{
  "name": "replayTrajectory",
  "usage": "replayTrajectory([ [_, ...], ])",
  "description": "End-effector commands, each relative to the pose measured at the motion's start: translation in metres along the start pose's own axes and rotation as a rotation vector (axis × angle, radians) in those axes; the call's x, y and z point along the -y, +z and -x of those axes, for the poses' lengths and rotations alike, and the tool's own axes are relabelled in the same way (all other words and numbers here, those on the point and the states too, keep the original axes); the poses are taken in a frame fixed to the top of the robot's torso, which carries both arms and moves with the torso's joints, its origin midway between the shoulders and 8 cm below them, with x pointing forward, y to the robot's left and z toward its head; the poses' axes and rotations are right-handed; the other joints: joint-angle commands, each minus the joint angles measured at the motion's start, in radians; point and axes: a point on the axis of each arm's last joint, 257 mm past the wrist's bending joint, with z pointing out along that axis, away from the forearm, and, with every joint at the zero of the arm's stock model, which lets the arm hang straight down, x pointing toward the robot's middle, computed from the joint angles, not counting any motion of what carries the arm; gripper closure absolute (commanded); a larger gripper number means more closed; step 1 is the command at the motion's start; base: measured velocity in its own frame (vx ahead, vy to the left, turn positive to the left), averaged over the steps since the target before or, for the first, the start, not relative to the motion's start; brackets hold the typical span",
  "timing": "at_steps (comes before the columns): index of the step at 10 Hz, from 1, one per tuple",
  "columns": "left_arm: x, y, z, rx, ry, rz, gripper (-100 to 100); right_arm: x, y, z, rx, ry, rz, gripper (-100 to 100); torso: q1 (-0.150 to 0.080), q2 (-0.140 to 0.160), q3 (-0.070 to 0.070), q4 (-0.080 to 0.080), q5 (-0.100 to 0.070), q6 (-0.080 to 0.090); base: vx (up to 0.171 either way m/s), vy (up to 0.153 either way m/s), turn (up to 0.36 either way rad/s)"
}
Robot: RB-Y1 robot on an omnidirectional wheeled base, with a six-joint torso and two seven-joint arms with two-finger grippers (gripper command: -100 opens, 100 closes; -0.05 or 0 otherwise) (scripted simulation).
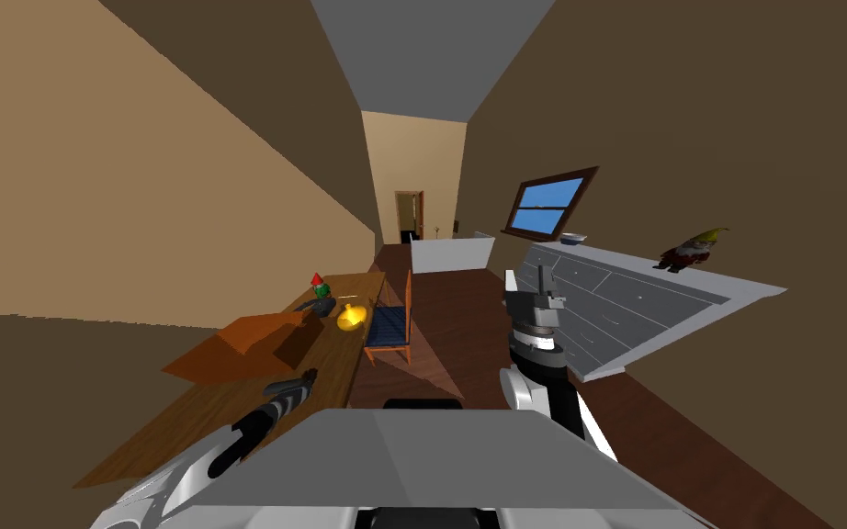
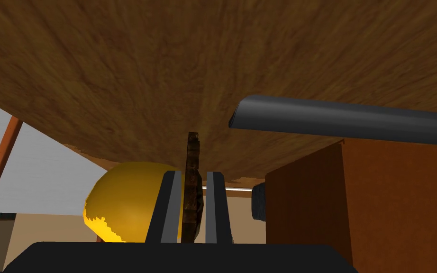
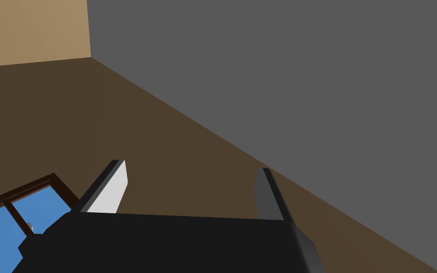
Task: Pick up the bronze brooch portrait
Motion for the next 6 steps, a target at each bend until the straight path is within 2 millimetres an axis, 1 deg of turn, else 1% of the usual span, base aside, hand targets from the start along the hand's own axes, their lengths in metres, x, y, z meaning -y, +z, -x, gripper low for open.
replayTrajectory([
  [1, 0.008, 0.000, 0.004, -0.001, 0.007, -0.008, 100, 0.000, 0.000, 0.000, 0.000, 0.000, 0.000, 0, 0.000, 0.000, 0.000, 0.000, 0.000, 0.000, -0.010, 0.021, 0.058],
  [4, 0.024, -0.001, 0.009, -0.003, 0.019, -0.025, 100, 0.000, 0.000, 0.000, 0.000, 0.000, 0.000, 0, 0.000, 0.000, 0.000, 0.000, 0.000, 0.000, -0.009, 0.021, 0.082],
  [5, 0.022, 0.000, 0.008, -0.002, 0.017, -0.023, 100, 0.000, 0.000, 0.000, 0.000, 0.000, 0.000, 0, 0.000, 0.000, 0.000, 0.000, 0.000, 0.000, -0.005, 0.009, 0.011],
  [6, 0.022, 0.000, 0.008, -0.002, 0.017, -0.022, 0, 0.000, 0.000, 0.000, 0.000, 0.000, 0.000, 0, -0.001, 0.000, 0.000, 0.000, 0.000, 0.000, 0.000, 0.000, 0.000],
])
